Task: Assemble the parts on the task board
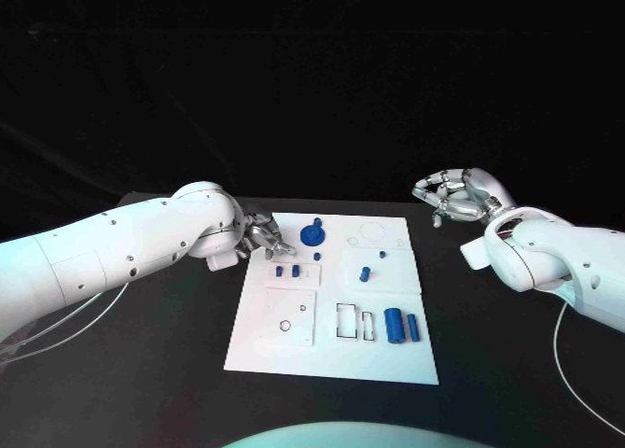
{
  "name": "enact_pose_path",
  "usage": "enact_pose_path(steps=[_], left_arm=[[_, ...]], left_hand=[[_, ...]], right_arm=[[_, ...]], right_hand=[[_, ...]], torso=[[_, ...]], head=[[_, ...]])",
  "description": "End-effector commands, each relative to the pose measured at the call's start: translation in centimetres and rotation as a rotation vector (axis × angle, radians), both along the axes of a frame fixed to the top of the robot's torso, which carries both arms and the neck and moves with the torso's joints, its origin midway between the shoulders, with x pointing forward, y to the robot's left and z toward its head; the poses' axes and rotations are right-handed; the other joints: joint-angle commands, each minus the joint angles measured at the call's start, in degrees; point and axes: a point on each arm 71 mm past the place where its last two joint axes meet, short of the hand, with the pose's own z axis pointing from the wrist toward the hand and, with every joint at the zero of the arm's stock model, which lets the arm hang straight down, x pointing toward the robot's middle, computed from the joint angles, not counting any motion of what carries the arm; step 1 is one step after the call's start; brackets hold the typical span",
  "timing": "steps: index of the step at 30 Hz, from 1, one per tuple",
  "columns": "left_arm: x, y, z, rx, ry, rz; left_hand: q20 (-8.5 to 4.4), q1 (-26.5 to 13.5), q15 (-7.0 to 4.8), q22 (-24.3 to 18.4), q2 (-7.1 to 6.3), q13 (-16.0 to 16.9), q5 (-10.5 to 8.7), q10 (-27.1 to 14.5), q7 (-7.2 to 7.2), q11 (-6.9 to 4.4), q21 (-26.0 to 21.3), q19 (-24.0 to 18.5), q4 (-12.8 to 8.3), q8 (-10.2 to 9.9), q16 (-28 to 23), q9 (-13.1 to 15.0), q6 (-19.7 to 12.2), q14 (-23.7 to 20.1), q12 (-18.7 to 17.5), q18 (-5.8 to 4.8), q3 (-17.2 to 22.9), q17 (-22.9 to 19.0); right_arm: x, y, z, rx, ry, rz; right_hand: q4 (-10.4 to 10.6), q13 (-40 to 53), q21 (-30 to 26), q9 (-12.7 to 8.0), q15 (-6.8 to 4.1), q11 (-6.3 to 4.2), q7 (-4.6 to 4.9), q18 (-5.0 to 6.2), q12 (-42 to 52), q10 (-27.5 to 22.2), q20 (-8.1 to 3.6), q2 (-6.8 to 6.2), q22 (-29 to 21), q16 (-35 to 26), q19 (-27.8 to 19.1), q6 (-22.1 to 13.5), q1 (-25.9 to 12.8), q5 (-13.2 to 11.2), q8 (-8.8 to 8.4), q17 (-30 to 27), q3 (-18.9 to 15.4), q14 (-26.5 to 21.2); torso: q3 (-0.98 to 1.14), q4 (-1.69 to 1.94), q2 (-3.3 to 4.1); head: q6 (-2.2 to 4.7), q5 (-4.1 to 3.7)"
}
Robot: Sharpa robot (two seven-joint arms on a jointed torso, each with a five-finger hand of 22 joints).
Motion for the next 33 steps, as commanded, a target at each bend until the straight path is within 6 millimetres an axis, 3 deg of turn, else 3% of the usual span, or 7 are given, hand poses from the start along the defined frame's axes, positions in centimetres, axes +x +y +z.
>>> enact_pose_path(steps=[1,5,12,15,19,24,33], left_arm=[[0.5,-1.5,2.0,-0.253,-0.218,-0.034],[0.4,-2.4,2.8,-0.315,-0.369,-0.123],[-0.3,-3.8,2.7,-0.264,-0.530,-0.293],[-0.6,-4.4,2.2,-0.215,-0.566,-0.359],[-0.8,-5.2,1.5,-0.151,-0.586,-0.424],[-0.6,-6.1,0.5,-0.044,-0.564,-0.489],[-0.2,-6.6,-0.5,0.073,-0.527,-0.532]], left_hand=[[0.52,5.5,0.71,-10.4,0.30,-1.6,0.32,-3.3,0.69,0.75,-7.1,-5.4,-1.7,-1.7,-4.7,-2.0,-0.8,-2.9,-2.3,2.62,2.4,-7.4],[1.70,11.0,2.01,-20.2,-0.97,-6.0,-0.02,-7.9,2.01,2.17,-15.0,-10.7,-4.8,-4.5,-10.7,-5.6,-1.4,-8.6,-7.7,4.14,6.0,-16.5],[2.08,12.1,2.36,-22.8,-2.68,-11.0,-0.12,-8.7,2.01,2.56,-17.4,-11.7,-6.8,-6.8,-11.8,-9.6,-0.2,-10.3,-12.5,4.52,7.1,-19.3],[2.26,12.1,2.57,-23.0,-3.41,-13.2,-0.24,-9.5,2.17,2.84,-17.7,-11.6,-7.5,-7.7,-11.7,-10.9,0.0,-10.4,-14.9,4.54,7.1,-19.7],[2.41,11.9,2.73,-22.2,-3.99,-15.3,-0.31,-10.1,2.26,3.06,-17.2,-11.1,-7.9,-8.7,-11.6,-12.3,-0.1,-10.5,-17.1,4.39,6.8,-20.2],[2.68,11.6,3.02,-17.1,-4.32,-18.6,-0.44,-11.2,1.93,3.47,-13.4,-8.0,-8.6,-10.1,-9.1,-14.4,1.0,-8.4,-20.5,3.52,5.9,-18.3],[2.87,11.6,2.89,-10.7,-4.17,-20.9,-0.43,-11.1,1.50,3.32,-8.5,-4.6,-9.2,-11.1,-6.2,-16.0,2.4,-5.9,-22.5,2.44,5.1,-15.4]], right_arm=[[-0.1,0.1,0.1,-0.001,-0.010,0.012],[-0.1,0.1,0.1,-0.001,-0.012,0.015],[-0.1,0.1,0.1,-0.001,-0.015,0.018],[-0.1,0.1,0.1,0.000,-0.016,0.020],[-0.1,0.2,0.1,0.001,-0.018,0.023],[-0.1,0.3,0.1,0.003,-0.019,0.026],[-0.1,0.4,0.1,0.005,-0.022,0.025]], right_hand=[[0.2,-0.1,-0.3,0.0,-0.13,0.04,0.06,0.42,-0.2,-0.4,0.15,0.25,-0.1,-0.3,-0.4,-0.5,-0.4,0.2,0.34,-0.2,0.1,-0.4],[0.2,-0.3,-0.6,0.0,-0.13,0.03,0.05,0.47,-0.4,-0.5,0.15,0.29,-0.3,-0.3,-0.6,-0.5,-0.3,0.3,0.37,-0.3,0.1,-0.4],[0.1,-0.9,-1.8,-0.1,-0.11,0.06,0.08,0.65,-0.8,-1.2,0.18,0.31,-1.1,-0.7,-1.2,-0.7,0.2,0.4,0.46,-0.9,0.1,-0.7],[0.3,-7.4,-2.5,-0.1,-0.01,0.13,0.16,0.67,-5.6,-6.6,0.27,0.44,-1.4,-1.7,-1.7,-1.0,0.7,0.5,0.77,-2.4,0.0,-1.6],[0.5,-10.2,-3.1,-0.2,0.02,0.15,0.18,0.68,-7.7,-8.3,0.33,0.47,-1.6,-3.0,-2.0,-1.2,1.1,0.5,1.05,-4.5,-0.2,-2.6],[0.7,-11.9,-3.4,-0.3,0.05,0.17,0.20,0.68,-9.0,-9.2,0.37,0.50,-1.8,-3.6,-2.2,-1.3,1.3,0.5,1.24,-5.3,-0.2,-3.0],[1.3,-14.5,-4.6,-0.4,0.14,0.25,0.27,0.67,-11.1,-9.6,0.47,0.44,-2.2,-5.7,-2.5,-1.7,1.8,0.5,1.78,-8.2,-0.5,-4.5]], torso=[[-0.10,0.02,0.05],[-0.08,0.03,0.06],[-0.12,-0.03,0.10],[-0.12,-0.02,0.10],[-0.15,-0.07,0.16],[-0.10,-0.11,0.11],[-0.02,0.02,0.07]], head=[[0.08,-0.24],[0.35,-0.28],[0.43,-0.57],[0.42,-0.66],[0.46,-0.64],[0.43,-0.70],[0.41,-0.88]])
